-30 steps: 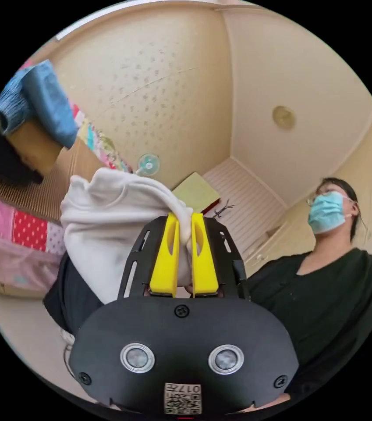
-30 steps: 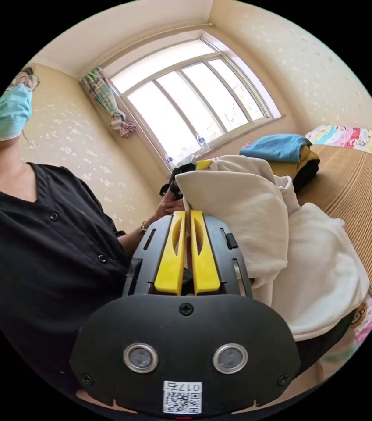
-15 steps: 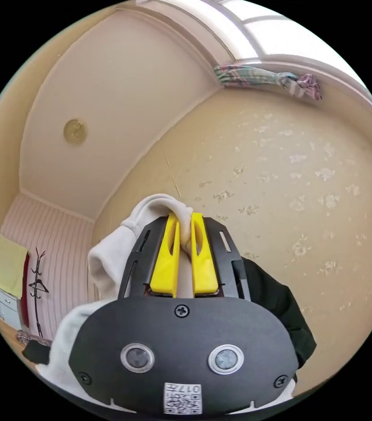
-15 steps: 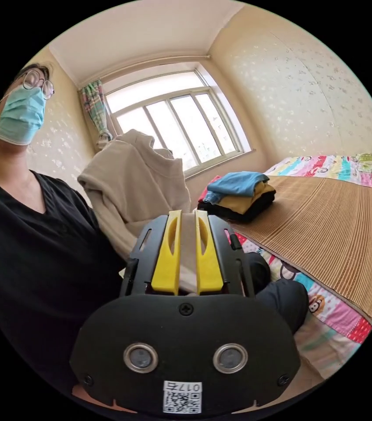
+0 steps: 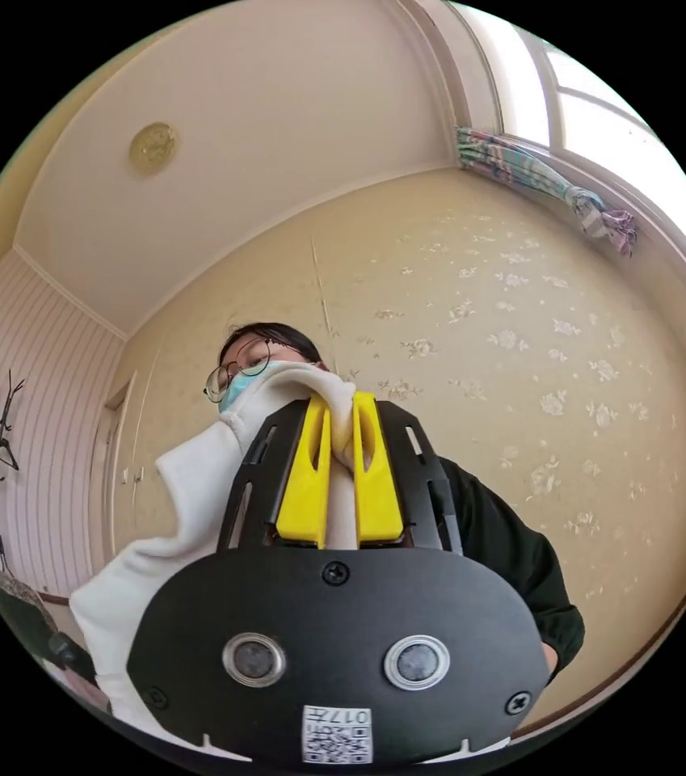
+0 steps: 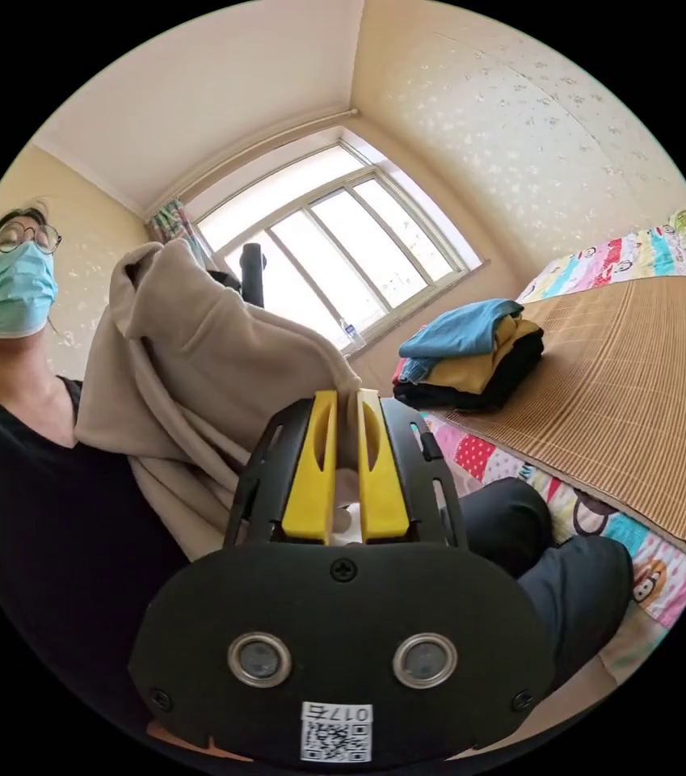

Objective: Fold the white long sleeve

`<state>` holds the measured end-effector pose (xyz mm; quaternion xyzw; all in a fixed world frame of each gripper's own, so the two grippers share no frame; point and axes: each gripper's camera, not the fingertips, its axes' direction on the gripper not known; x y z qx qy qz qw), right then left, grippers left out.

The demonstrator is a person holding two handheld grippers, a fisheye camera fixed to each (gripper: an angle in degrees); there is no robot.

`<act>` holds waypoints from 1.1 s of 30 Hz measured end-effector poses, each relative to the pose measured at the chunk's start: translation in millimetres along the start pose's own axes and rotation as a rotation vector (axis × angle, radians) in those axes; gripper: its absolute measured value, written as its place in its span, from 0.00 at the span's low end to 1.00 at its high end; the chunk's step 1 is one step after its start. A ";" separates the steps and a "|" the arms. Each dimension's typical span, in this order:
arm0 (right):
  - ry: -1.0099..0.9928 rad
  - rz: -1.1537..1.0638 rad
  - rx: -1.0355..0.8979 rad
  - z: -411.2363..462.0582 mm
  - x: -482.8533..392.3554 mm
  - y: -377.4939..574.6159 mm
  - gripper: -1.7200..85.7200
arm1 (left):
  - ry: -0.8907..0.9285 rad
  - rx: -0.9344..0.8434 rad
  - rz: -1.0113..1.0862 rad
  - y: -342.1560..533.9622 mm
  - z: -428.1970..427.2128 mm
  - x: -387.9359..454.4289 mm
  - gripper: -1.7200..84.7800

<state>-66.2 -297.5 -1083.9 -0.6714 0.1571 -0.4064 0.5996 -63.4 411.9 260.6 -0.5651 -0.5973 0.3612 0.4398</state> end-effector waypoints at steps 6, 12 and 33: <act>0.244 -0.176 0.486 -132.5 -92.2 -50.5 0.06 | -0.747 -0.238 0.182 -41.0 1.6 127.6 0.08; 0.445 -0.578 0.617 -153.3 -243.9 -83.7 0.06 | -1.638 -0.408 0.148 -14.0 53.3 156.4 0.07; 0.572 -0.546 0.486 -141.4 -351.8 -213.3 0.06 | -1.694 -0.417 0.408 -143.0 219.1 14.5 0.07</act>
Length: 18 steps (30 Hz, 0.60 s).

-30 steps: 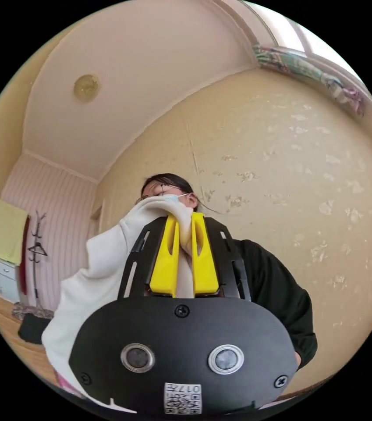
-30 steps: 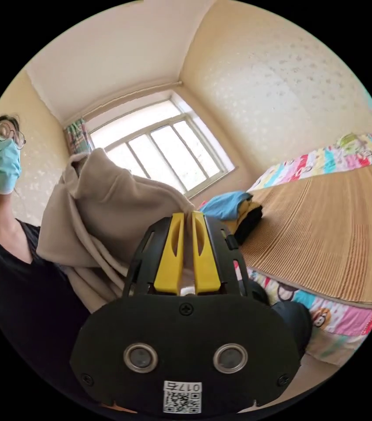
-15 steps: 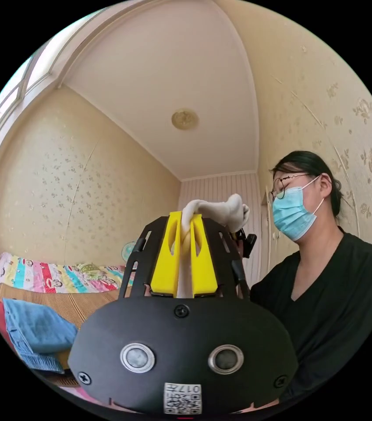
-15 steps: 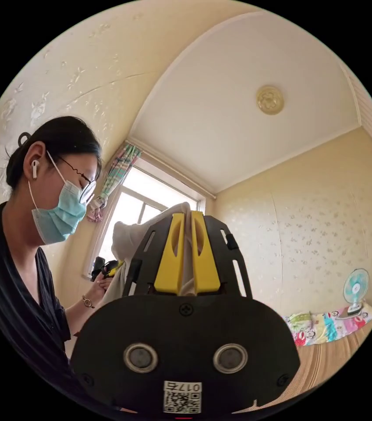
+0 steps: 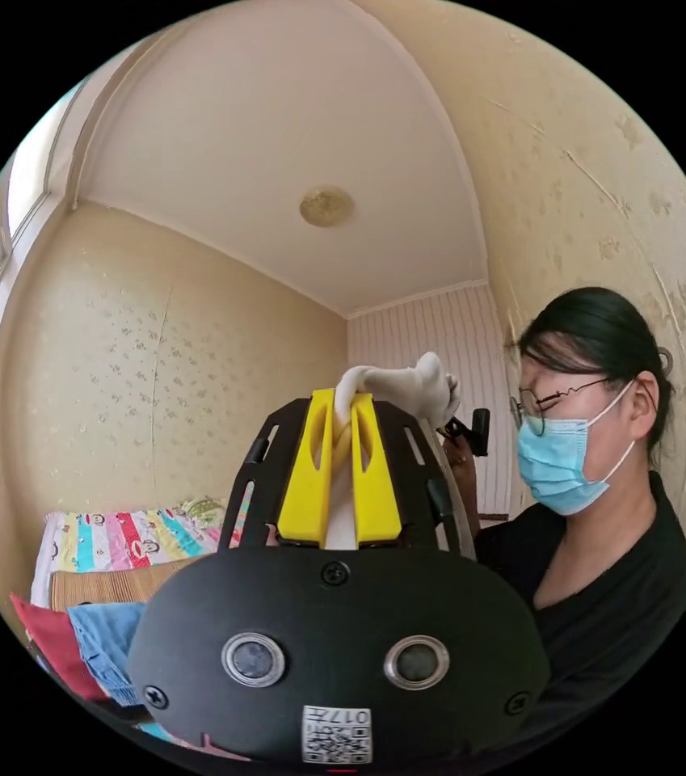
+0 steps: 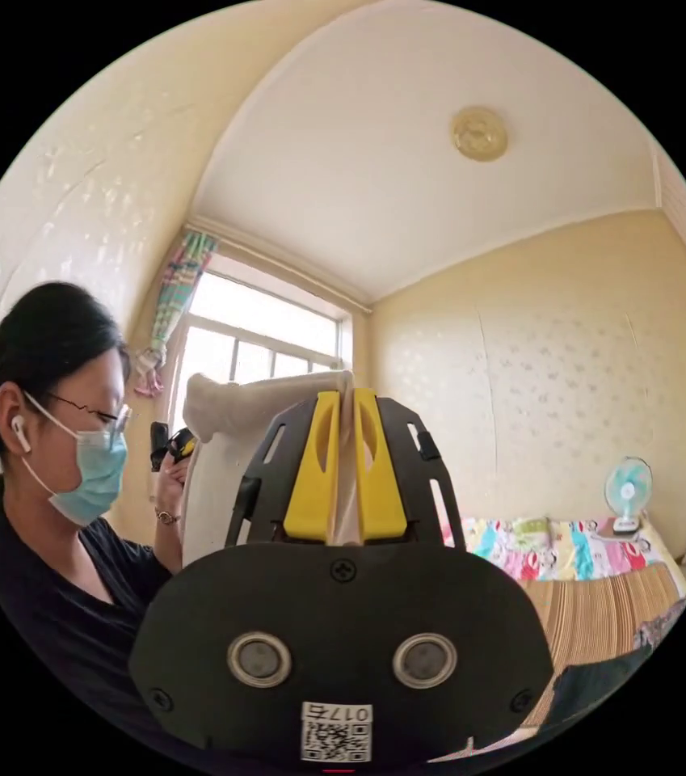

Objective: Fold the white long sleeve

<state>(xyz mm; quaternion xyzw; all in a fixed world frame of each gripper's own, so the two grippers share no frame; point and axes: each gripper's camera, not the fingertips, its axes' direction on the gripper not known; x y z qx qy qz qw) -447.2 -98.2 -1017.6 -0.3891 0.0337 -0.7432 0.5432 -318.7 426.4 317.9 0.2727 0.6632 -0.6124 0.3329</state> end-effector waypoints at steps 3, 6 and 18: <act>0.126 0.037 -0.285 82.1 50.1 31.2 0.07 | -0.105 -0.157 -0.142 26.7 58.6 -64.6 0.08; 0.272 0.086 -0.565 180.8 121.2 113.2 0.08 | -0.257 -0.331 -0.291 103.1 131.3 -155.7 0.13; 0.164 0.481 -1.117 235.1 162.8 467.8 0.12 | -0.263 -0.948 -0.546 423.7 233.6 -186.7 0.13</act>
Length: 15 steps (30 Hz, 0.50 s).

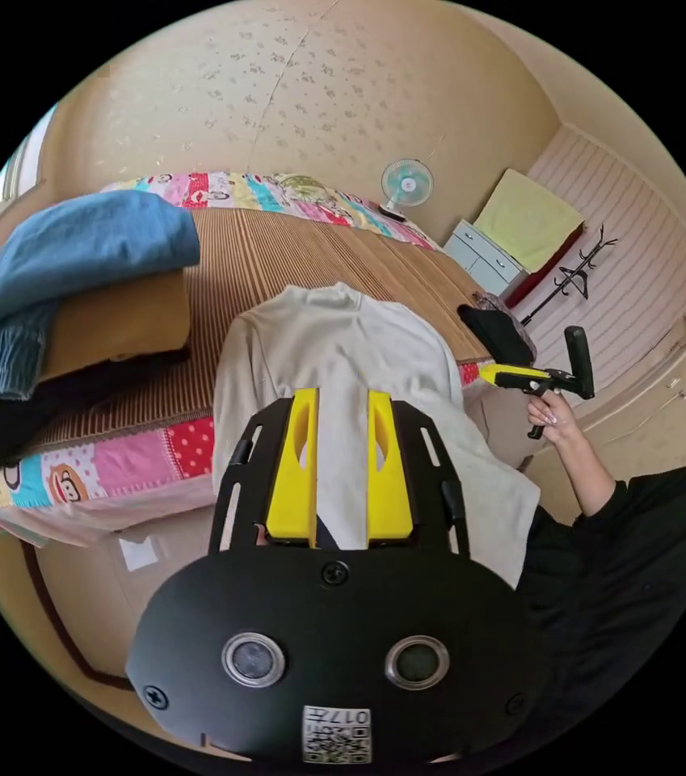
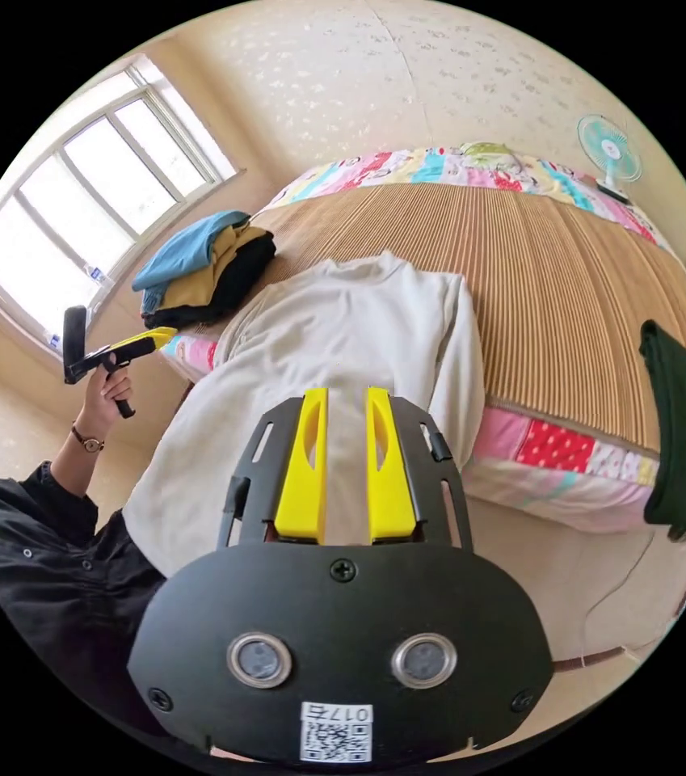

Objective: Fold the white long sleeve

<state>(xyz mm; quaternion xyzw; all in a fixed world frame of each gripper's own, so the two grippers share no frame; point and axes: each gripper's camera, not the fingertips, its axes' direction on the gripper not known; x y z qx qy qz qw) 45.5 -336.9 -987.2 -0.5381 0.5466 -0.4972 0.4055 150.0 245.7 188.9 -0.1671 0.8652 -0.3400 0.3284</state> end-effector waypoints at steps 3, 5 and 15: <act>-0.113 0.027 -0.052 8.4 7.2 39.1 0.13 | 0.091 -0.084 0.032 31.0 -0.5 21.7 0.13; -0.180 0.001 -0.084 12.4 5.9 56.1 0.13 | 0.176 -0.184 0.055 53.3 7.2 42.3 0.14; -0.208 -0.169 -0.223 -13.5 -8.3 34.4 0.07 | 0.074 -0.381 0.192 41.9 -20.2 74.9 0.05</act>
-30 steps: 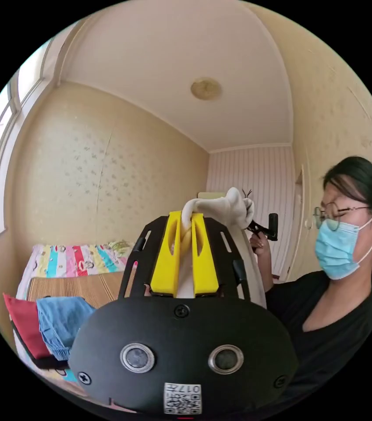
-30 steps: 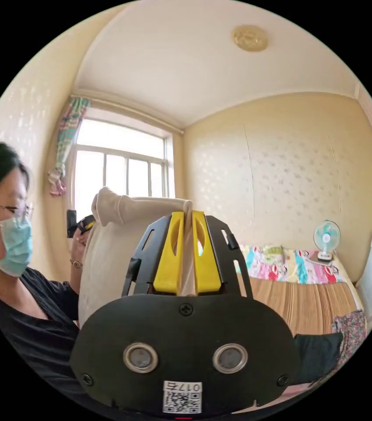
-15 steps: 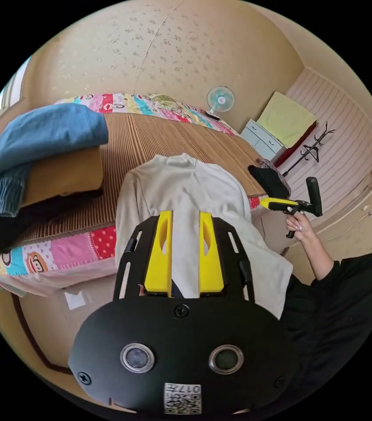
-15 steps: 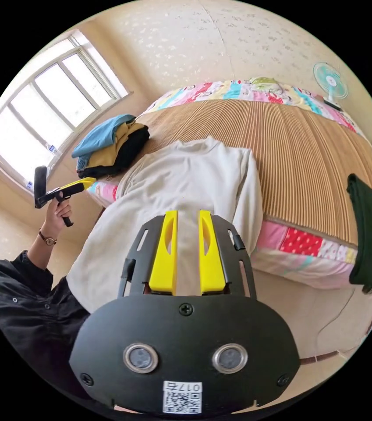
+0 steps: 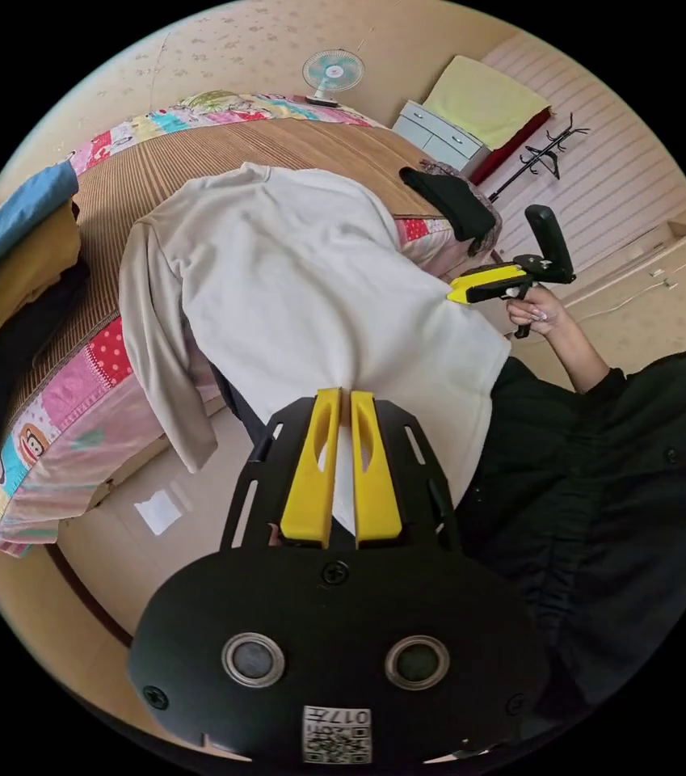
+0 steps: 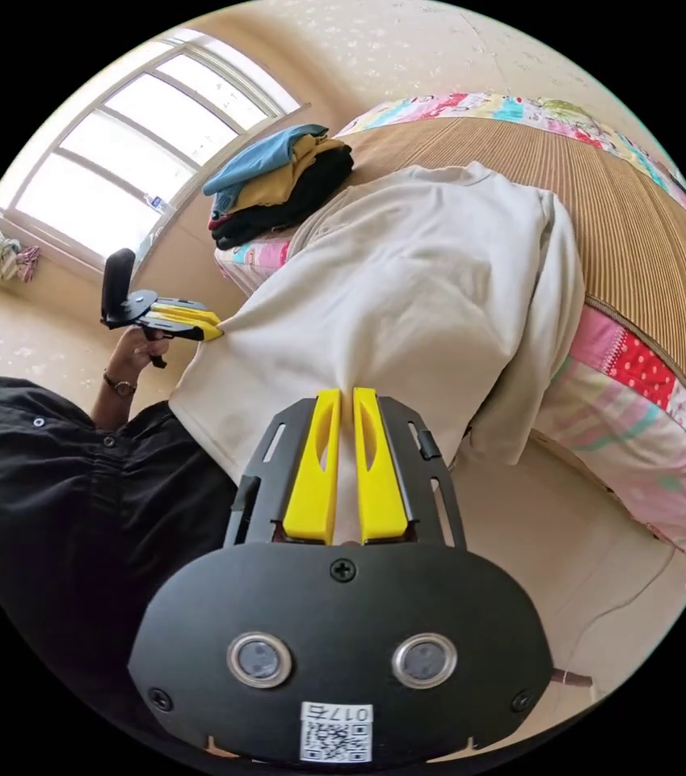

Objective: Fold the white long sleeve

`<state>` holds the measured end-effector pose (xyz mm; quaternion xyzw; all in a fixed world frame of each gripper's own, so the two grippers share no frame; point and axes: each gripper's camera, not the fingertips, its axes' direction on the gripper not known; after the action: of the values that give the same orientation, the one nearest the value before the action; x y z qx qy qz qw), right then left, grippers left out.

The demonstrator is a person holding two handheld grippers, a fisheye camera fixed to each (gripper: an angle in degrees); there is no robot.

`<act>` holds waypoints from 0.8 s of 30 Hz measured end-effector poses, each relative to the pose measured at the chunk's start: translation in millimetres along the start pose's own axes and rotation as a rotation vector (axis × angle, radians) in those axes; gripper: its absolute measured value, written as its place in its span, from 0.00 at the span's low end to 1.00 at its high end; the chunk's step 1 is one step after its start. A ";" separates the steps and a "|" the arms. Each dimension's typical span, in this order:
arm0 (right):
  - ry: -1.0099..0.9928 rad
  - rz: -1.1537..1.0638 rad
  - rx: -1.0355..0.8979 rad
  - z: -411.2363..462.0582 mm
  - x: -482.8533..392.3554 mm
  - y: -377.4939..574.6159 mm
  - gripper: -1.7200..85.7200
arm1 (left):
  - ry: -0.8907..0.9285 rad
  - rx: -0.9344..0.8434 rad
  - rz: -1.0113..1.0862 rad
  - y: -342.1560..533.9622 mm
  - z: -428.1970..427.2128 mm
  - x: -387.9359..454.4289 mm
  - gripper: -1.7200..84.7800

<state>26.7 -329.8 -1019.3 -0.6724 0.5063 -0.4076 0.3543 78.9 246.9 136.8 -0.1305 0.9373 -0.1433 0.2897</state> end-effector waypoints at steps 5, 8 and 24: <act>-0.105 -0.047 0.073 -24.5 10.0 10.3 0.09 | 0.073 0.036 -0.101 25.7 -55.9 -43.9 0.06; -0.238 0.323 0.278 -34.9 90.8 39.8 0.12 | 0.072 0.205 -0.203 55.9 -86.6 -60.9 0.09; 0.220 0.212 0.275 -92.7 171.5 -14.1 0.04 | 0.338 0.602 -0.221 112.1 -198.9 -88.2 0.09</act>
<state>-25.2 -498.7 -935.7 -0.5120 0.5493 -0.5043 0.4264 15.7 417.8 300.1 -0.1146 0.8680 -0.4627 0.1390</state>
